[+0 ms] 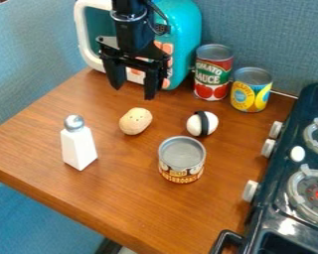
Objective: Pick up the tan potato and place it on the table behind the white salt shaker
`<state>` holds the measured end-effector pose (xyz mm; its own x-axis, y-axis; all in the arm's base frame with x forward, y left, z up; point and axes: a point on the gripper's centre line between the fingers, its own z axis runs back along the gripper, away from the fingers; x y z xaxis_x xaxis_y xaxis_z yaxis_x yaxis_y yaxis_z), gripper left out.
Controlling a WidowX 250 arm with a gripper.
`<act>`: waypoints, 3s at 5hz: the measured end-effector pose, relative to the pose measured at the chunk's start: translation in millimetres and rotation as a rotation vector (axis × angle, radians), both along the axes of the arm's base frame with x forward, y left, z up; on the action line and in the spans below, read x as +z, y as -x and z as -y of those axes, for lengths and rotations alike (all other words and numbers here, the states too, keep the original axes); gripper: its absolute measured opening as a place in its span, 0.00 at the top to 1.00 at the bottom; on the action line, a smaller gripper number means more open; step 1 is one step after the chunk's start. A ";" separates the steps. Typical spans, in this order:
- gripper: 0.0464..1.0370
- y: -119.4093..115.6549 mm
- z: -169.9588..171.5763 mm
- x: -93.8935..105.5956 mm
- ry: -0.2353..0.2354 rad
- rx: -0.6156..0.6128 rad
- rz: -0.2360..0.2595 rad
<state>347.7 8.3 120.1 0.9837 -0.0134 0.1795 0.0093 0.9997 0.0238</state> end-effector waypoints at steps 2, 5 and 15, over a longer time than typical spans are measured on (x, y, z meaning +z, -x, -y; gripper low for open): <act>0.04 -3.2 -6.6 -28.6 -0.001 0.197 0.062; 0.04 -21.8 -16.6 -47.4 -0.013 0.172 -0.014; 0.39 -22.5 -49.4 -56.1 0.089 0.207 -0.089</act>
<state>370.1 57.8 64.0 0.9757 0.2025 0.0836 -0.1983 0.9785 -0.0566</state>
